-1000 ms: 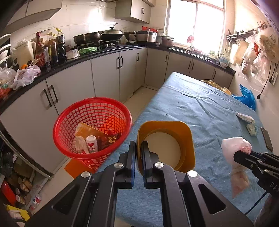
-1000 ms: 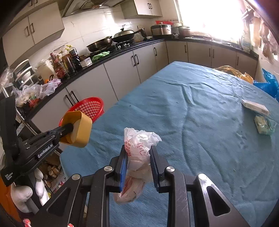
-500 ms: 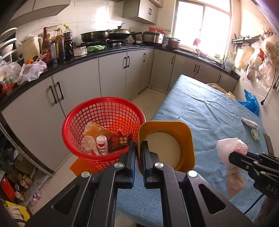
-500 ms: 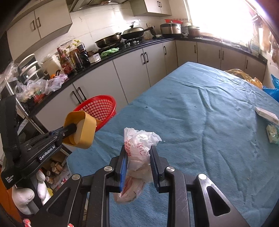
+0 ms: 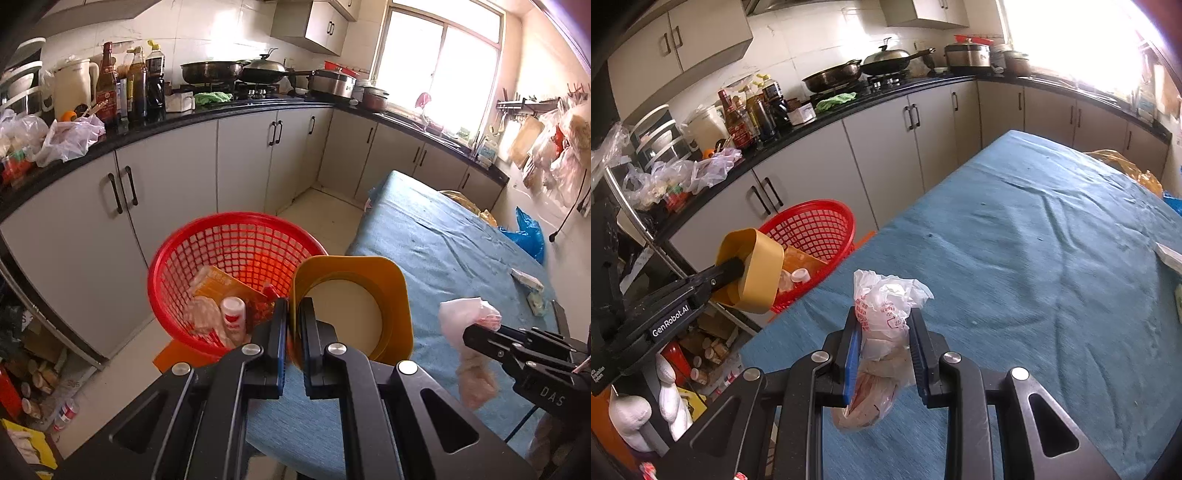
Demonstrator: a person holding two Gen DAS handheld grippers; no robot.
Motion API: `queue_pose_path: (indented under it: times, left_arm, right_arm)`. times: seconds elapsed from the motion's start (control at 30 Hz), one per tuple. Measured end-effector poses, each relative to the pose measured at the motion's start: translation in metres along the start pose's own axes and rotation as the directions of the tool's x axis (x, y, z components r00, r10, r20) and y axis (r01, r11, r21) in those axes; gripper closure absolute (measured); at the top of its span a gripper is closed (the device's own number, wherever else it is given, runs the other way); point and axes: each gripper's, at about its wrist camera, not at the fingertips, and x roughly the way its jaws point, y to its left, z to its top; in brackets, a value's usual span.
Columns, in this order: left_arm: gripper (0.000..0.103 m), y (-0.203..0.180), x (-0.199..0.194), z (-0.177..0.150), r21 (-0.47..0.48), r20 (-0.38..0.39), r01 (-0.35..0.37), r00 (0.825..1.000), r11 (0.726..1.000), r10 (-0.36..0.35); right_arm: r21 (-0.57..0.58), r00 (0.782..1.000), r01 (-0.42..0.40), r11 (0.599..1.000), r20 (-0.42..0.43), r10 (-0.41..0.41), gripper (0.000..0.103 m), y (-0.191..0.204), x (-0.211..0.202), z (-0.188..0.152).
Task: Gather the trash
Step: 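Carry the orange container and plastic bundle to the red basket and release both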
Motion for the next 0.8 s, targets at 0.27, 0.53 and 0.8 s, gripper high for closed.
queue_pose_path:
  times: [0.27,0.53,0.8]
  left_arm:
    - [0.097,0.038,0.008,0.047,-0.045,0.032,0.033,0.999,0.998,-0.032]
    - [0.096,0.081,0.056,0.085,-0.134,0.0,0.039,0.999,0.99,-0.039]
    - [0.048,0.094,0.066,0.087,-0.17,0.026,0.034,0.999,0.985,-0.03]
  right_arm:
    - [0.003,0.996,-0.089,0.996,0.018,0.089,0.076,0.023,0.032,0.044]
    - [0.014,0.988,-0.154,0.988,0.003,0.154,0.076,0.057,0.09,0.085]
    - [0.031,0.985,-0.166,0.986,-0.037,0.167,0.065,0.065,0.134,0.09]
